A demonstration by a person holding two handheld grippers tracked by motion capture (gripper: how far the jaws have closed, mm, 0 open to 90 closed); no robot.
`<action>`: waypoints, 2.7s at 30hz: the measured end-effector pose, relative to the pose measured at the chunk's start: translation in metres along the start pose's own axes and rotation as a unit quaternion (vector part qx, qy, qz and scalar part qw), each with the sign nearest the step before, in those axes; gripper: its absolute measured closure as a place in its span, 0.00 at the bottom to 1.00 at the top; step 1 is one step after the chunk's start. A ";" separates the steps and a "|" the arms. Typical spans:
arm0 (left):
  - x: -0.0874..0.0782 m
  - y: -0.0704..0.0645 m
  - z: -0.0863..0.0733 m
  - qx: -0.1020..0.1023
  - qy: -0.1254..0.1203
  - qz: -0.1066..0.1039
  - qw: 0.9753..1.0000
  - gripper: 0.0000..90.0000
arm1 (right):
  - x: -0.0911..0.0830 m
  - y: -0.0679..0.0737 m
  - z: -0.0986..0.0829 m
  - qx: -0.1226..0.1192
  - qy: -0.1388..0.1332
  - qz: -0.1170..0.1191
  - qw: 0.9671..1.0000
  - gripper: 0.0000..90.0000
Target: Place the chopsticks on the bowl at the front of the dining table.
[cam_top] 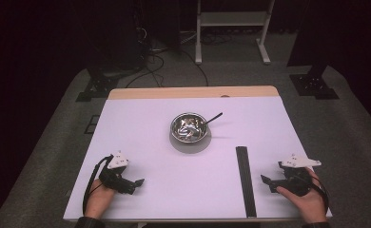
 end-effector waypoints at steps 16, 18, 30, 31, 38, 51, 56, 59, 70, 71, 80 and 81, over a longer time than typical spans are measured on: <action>0.000 0.000 0.000 -0.002 0.000 -0.001 1.000 0.00 | 0.004 -0.001 0.021 0.012 -0.006 0.005 1.000 0.13; 0.000 0.000 0.000 -0.002 0.000 0.000 1.000 0.00 | 0.005 -0.002 0.023 0.012 -0.007 0.005 1.000 0.13; 0.000 0.000 0.000 -0.001 0.000 0.000 1.000 0.00 | 0.009 -0.004 0.036 0.021 -0.012 0.013 1.000 0.13; 0.000 0.000 0.000 -0.001 0.000 0.000 1.000 0.00 | 0.010 -0.004 0.037 0.020 -0.013 0.014 1.000 0.13; 0.000 0.000 0.000 -0.001 0.000 0.000 1.000 0.00 | 0.014 -0.004 0.042 0.019 -0.011 0.011 1.000 0.13; 0.000 0.000 0.000 -0.002 0.000 0.000 1.000 0.00 | 0.021 -0.001 0.053 0.016 -0.011 0.013 1.000 0.13; 0.000 0.000 0.000 -0.002 0.000 0.000 1.000 0.00 | 0.026 -0.001 0.054 0.015 -0.005 0.012 1.000 0.13; 0.000 0.000 0.000 -0.002 0.000 0.000 1.000 0.00 | 0.029 -0.002 0.057 0.016 -0.005 0.011 1.000 0.13; 0.000 0.000 0.000 -0.002 0.000 0.000 1.000 0.00 | 0.045 -0.004 0.059 0.015 0.008 0.009 1.000 0.13; 0.000 0.000 0.000 -0.002 0.000 0.000 1.000 0.00 | 0.047 -0.004 0.059 0.014 0.011 0.008 1.000 0.13; 0.000 0.000 0.000 -0.002 0.000 0.000 1.000 0.00 | 0.062 -0.005 0.057 0.012 0.025 0.007 1.000 0.14; 0.000 0.000 0.000 -0.002 0.000 0.000 1.000 0.00 | 0.063 -0.005 0.057 0.013 0.027 0.006 1.000 0.14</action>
Point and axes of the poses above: each handheld gripper's, and its own axes: x roughly forward along the jaws, z roughly out of its top, y roughly to its left, the point moved 9 cm from there along x, roughly forward along the jaws, and after that the axes turned 7 degrees about -z, right-handed, at the moved point
